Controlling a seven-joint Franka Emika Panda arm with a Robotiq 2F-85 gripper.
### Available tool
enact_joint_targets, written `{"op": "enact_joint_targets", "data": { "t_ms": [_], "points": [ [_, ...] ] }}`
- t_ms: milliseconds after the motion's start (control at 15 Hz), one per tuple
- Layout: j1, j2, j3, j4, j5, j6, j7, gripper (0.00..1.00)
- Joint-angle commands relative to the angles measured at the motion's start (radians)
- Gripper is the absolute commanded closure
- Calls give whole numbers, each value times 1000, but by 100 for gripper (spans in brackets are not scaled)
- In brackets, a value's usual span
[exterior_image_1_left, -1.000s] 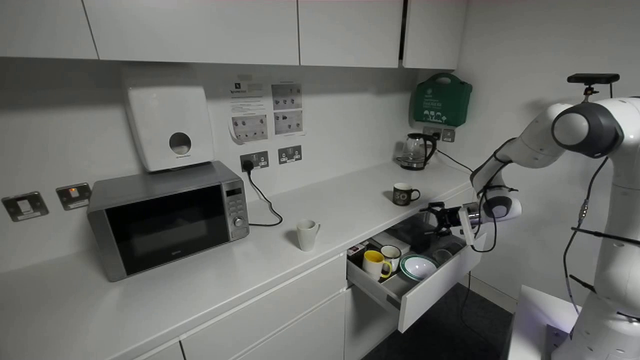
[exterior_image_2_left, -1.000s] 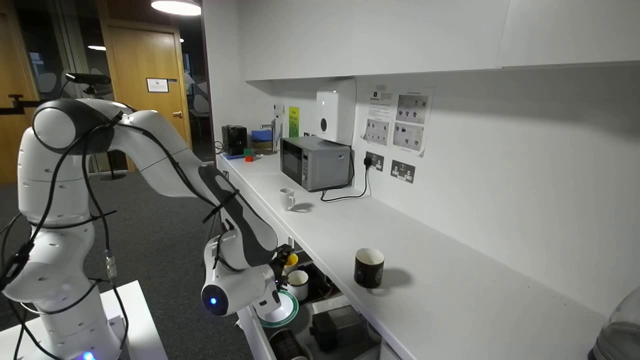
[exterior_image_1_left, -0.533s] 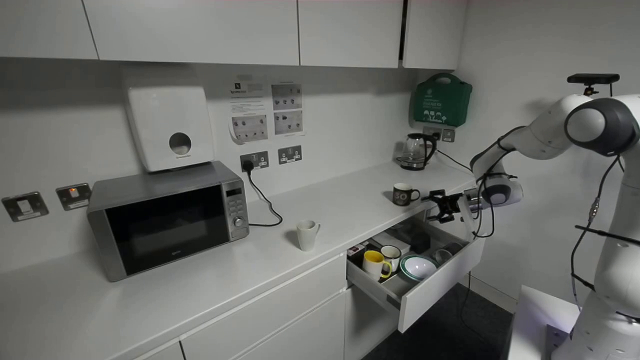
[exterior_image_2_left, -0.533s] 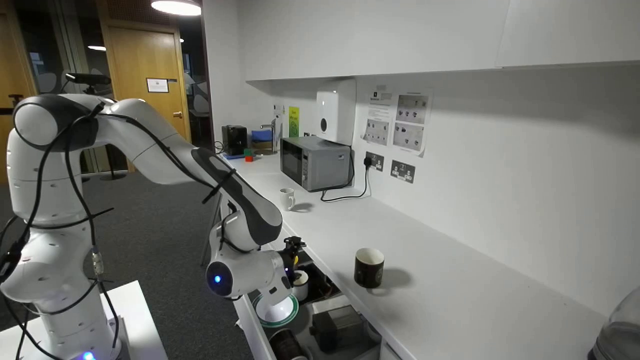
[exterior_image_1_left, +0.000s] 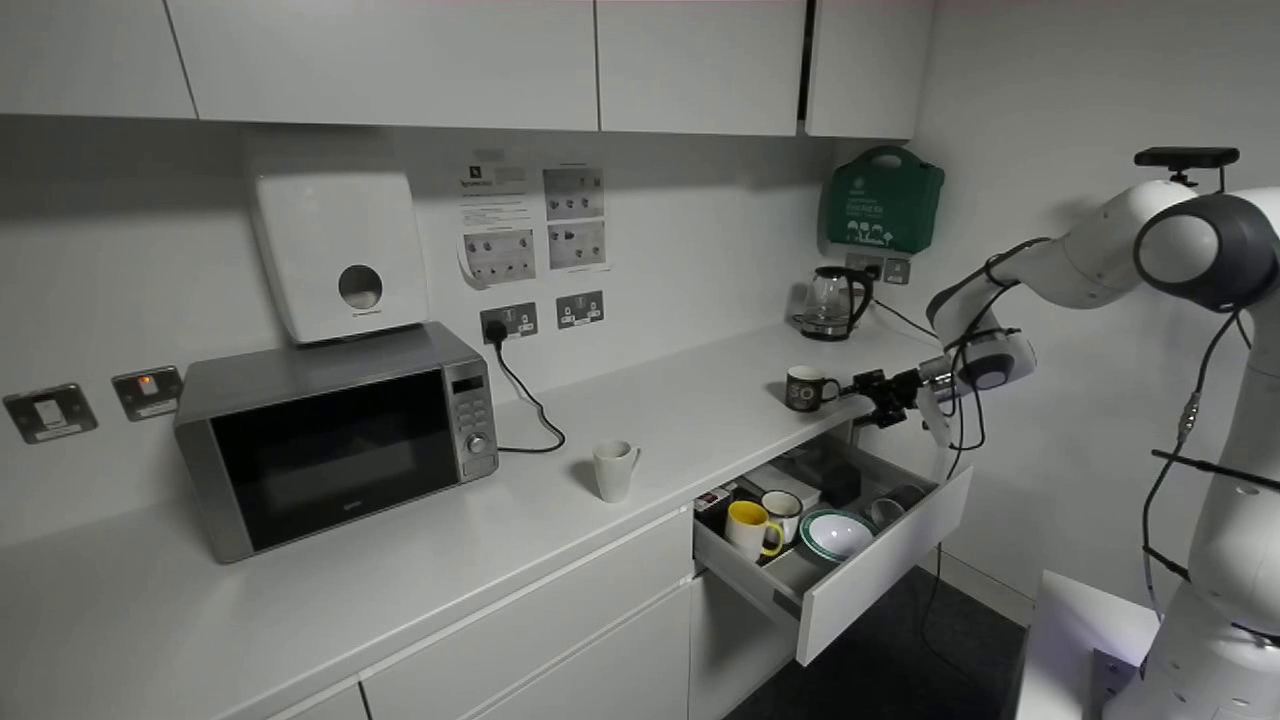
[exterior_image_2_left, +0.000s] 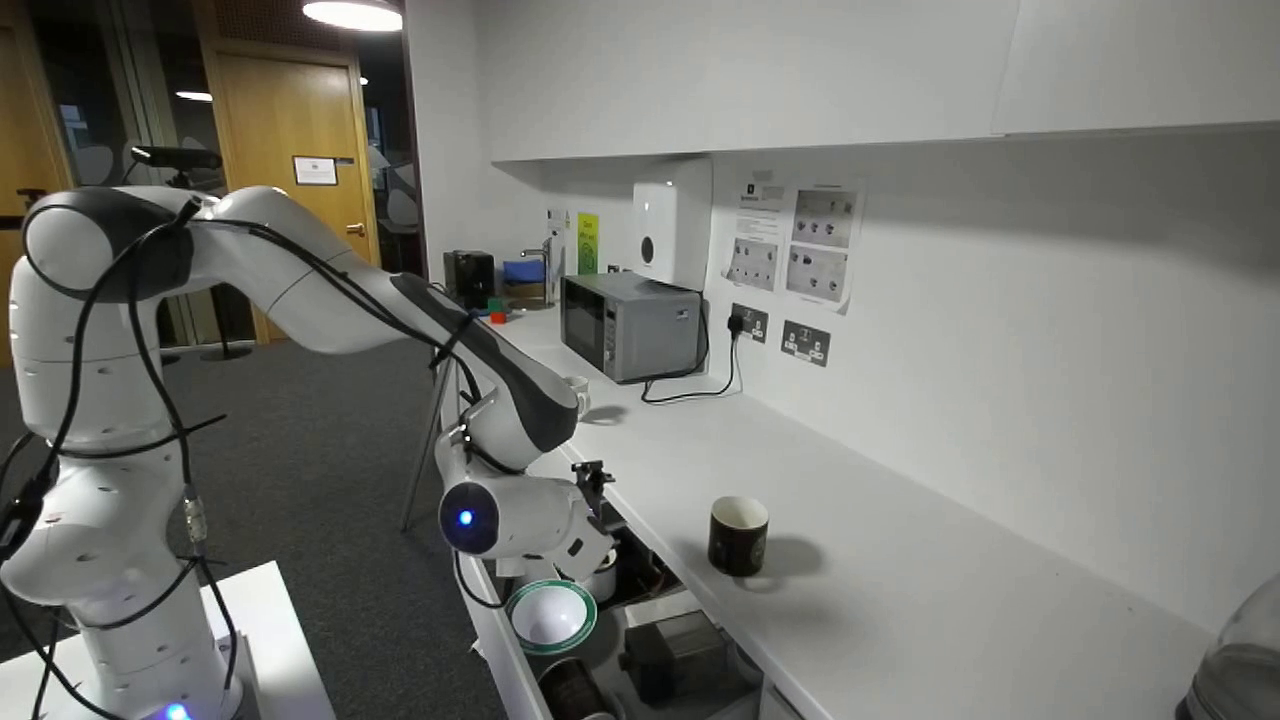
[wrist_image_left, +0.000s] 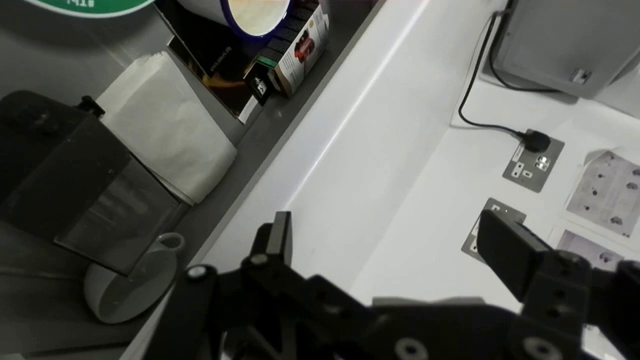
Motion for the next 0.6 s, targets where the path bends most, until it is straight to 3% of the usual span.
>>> {"op": "enact_joint_targets", "data": {
  "t_ms": [0,533],
  "points": [
    [1,14,10,54,-97,35,-82,0],
    [1,88,31,179,-194,111,-251,0]
  ]
}}
